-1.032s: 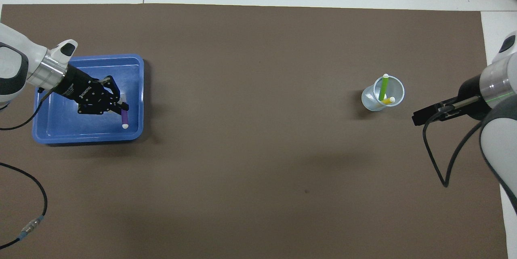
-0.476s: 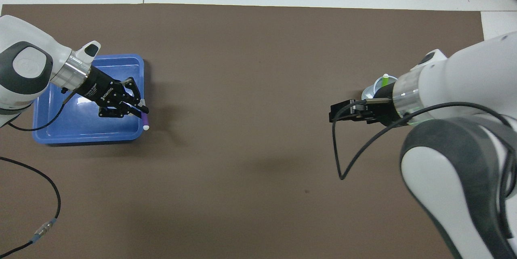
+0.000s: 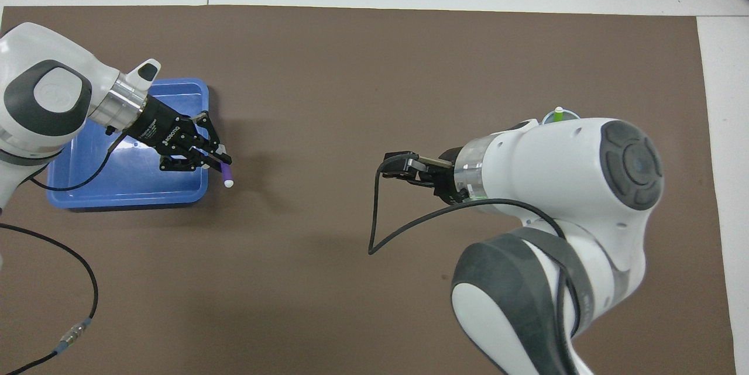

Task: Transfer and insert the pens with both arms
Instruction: 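Carry the purple pen forward with the left gripper while the right gripper approaches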

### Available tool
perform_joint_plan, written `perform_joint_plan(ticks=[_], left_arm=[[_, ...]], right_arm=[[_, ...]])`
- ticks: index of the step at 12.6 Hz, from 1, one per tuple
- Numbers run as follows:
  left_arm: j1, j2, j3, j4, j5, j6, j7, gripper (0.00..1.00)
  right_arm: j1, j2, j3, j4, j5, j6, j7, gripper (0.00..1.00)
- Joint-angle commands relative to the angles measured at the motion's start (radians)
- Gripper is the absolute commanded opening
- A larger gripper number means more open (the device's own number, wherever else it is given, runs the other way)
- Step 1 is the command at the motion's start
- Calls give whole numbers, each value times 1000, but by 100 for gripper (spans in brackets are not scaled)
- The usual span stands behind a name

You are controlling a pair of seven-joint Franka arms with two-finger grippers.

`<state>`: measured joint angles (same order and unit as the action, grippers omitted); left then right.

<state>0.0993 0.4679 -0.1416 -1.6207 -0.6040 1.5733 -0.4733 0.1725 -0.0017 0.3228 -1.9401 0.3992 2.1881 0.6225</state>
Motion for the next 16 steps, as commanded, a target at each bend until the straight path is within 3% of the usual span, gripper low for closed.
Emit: perform_joint_plan(ticks=[1,5,9,12,16], left_arm=[[-29,-41,14,-48,-45,5,-50,0],[-68,-51,14,-65,-134,5,-123,0],[-131,-52,14,-67,-193,13,-230,0],[-197,-60,14,-100,-230,83,-346,0],[-202,-68,13,-117,-332,83,-398,0]], right_arm=[[59,32,-4,-10,26,91,98,100],[88,61,-4,-8,24,133,143,100],[182,98,-5,-8,24,252,244,100],[214,101,-7,-8,9,307,269,100],[226,109,-7,-14,-8,311,269,99]])
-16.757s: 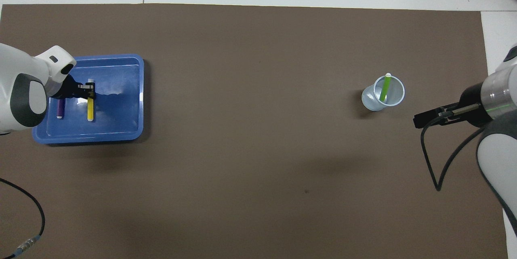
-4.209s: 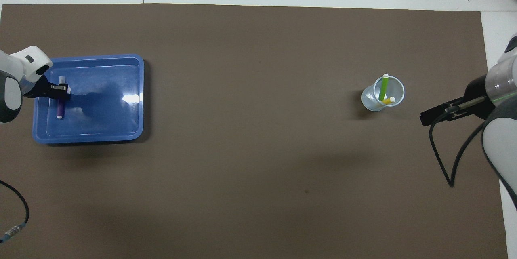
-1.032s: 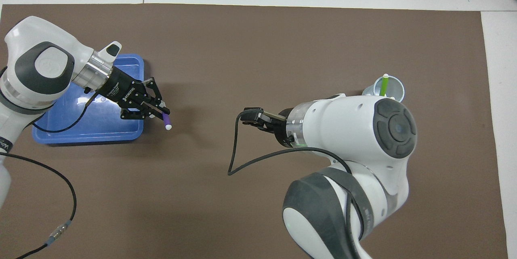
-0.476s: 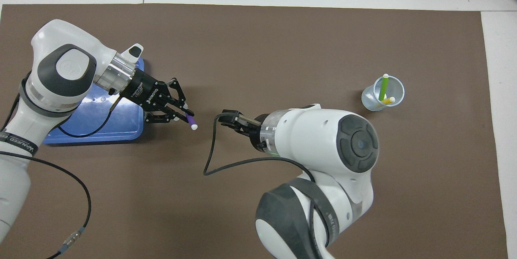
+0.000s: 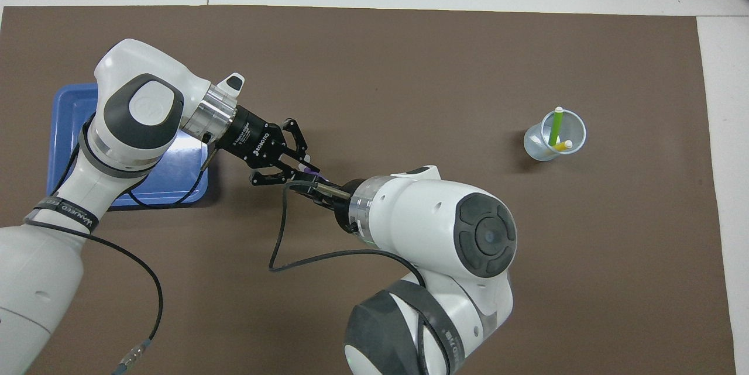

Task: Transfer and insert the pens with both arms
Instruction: 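Carry the purple pen forward with the left gripper while the right gripper approaches, then grasp the purple pen with the right gripper and open the left gripper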

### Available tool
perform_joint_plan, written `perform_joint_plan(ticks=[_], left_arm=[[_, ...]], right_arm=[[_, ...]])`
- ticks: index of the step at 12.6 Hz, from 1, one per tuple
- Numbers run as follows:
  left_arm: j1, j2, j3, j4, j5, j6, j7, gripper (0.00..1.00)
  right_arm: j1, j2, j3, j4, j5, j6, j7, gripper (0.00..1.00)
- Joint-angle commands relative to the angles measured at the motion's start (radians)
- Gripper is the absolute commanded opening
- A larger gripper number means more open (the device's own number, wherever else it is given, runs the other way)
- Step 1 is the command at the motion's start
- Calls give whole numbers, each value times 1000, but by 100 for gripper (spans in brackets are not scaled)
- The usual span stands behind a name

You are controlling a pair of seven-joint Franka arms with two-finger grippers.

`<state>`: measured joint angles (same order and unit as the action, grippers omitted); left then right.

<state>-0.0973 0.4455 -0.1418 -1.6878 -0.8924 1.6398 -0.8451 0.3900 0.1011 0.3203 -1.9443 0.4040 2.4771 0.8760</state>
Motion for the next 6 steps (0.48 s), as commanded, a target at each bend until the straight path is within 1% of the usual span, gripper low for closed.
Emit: perform_joint_plan(ticks=[1,3,4,5,6], left_arm=[[-7,-47,11,-55,-49,15,-49,0],[-2,-50,11,-58,-69,-8,-78,0],[-7,-54,11,-66,-71,-18,-78,0],[-12,-57,11,-72,-71,-24,-78,0],[-15,-65,11,-73,-71,-40,-77,0]], right_arm=[[9,8,-4,-18,-17,22,14,94],[9,8,-4,-44,-33,29,6,81],[9,8,-4,-44,-40,33,4,76],[9,9,-4,-41,-45,36,3,73],[4,20,-6,-33,-62,36,3,73]])
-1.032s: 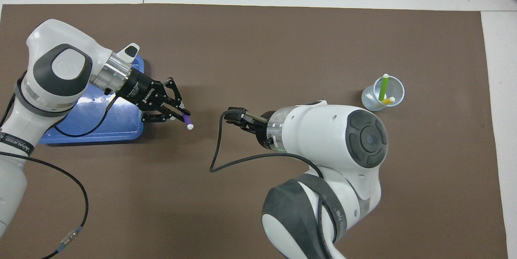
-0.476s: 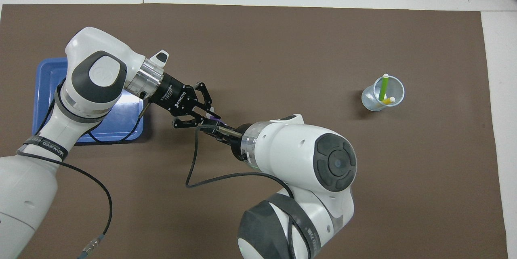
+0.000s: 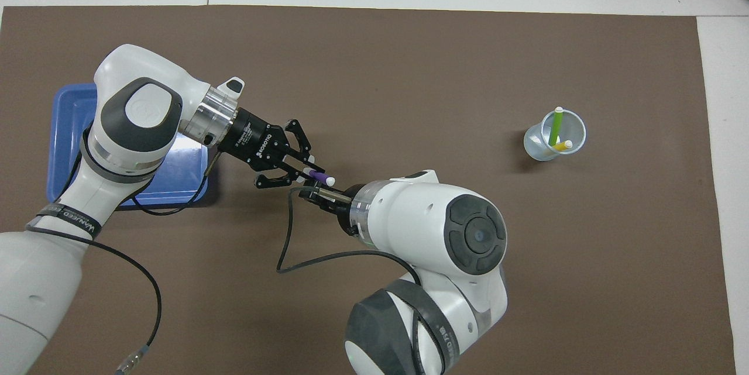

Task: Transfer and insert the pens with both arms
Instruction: 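Grasp the purple pen with the right gripper and open the left gripper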

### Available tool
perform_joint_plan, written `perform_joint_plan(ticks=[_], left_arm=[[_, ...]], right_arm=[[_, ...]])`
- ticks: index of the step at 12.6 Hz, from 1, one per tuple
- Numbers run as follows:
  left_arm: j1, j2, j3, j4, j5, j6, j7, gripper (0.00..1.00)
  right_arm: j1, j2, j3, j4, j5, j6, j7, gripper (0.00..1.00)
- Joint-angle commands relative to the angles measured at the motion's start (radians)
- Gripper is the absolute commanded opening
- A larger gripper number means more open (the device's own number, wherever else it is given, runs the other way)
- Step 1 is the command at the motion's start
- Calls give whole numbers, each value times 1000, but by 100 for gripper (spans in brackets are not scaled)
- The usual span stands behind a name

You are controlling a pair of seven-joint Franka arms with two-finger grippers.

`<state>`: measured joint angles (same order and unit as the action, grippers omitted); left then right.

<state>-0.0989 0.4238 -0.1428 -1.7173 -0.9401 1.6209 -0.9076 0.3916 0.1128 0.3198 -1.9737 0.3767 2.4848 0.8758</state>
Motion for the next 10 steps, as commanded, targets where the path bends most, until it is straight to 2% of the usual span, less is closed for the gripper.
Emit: perform_joint_plan(ticks=[1,4,6,10], left_arm=[[-13,-48,14,-48,-23,-27,-16,0],[-19,-56,14,-56,-23,-36,-16,0],[-31,-57,14,-57,-23,-33,-16,0],[-35,-57,15,-57,-23,-29,-16,0]], right_arm=[[-5,11,-5,-1,-50,29,0,71],[-16,13,-7,-1,-58,31,-15,65],[-14,13,-7,1,-58,31,-15,54],[-11,13,-7,4,-59,31,-12,42]])
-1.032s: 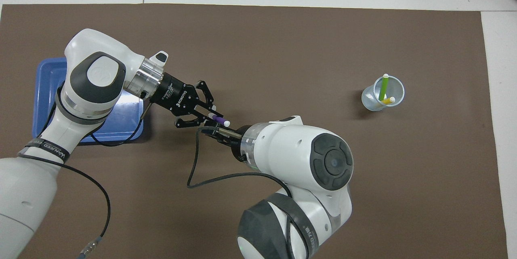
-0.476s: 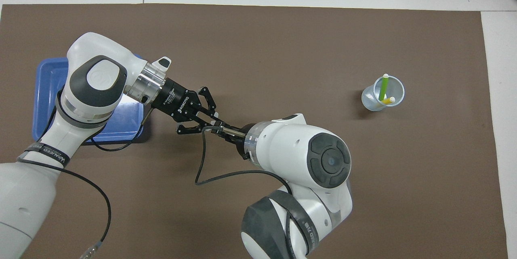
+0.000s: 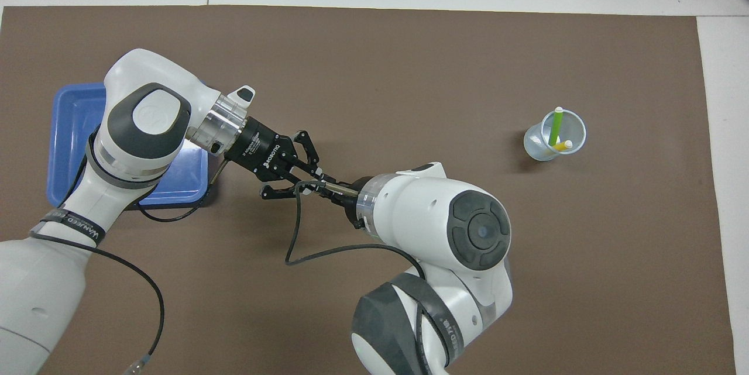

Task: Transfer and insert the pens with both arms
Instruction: 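Grasp the purple pen with the right gripper and open the left gripper, then carry the pen to the cup with the right gripper while the left gripper returns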

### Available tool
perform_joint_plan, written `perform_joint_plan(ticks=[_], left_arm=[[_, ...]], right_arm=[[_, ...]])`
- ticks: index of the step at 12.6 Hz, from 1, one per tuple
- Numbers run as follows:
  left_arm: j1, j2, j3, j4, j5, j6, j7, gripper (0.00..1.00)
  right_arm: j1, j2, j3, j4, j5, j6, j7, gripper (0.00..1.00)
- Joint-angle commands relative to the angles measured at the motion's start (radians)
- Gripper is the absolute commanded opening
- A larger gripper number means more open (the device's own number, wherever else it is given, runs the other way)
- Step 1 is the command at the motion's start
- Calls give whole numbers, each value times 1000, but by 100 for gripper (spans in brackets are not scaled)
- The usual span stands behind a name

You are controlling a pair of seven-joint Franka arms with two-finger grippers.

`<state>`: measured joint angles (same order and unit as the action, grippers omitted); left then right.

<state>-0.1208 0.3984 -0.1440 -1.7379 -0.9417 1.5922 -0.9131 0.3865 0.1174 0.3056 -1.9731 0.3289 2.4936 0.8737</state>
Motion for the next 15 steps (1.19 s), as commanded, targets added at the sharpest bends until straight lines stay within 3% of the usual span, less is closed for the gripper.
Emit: perform_joint_plan(ticks=[1,3,5,10,12,15], left_arm=[[-13,-32,15,-35,-22,2,-12,0],[-13,-33,15,-35,-22,3,-13,0],[-14,-35,17,-37,-22,3,-13,0],[-19,-41,18,-31,-19,8,-35,0],[-19,-44,18,-19,-6,21,-26,99],[-29,-120,18,-18,117,61,-27,100]], right_arm=[[-6,8,7,3,-11,22,-10,35],[-6,8,7,3,-10,22,-10,24],[-6,8,7,3,-11,22,-12,2],[-8,8,7,10,-10,16,-12,0],[-14,8,6,33,-11,-1,-12,0],[-43,8,6,69,-56,-73,-16,0]])
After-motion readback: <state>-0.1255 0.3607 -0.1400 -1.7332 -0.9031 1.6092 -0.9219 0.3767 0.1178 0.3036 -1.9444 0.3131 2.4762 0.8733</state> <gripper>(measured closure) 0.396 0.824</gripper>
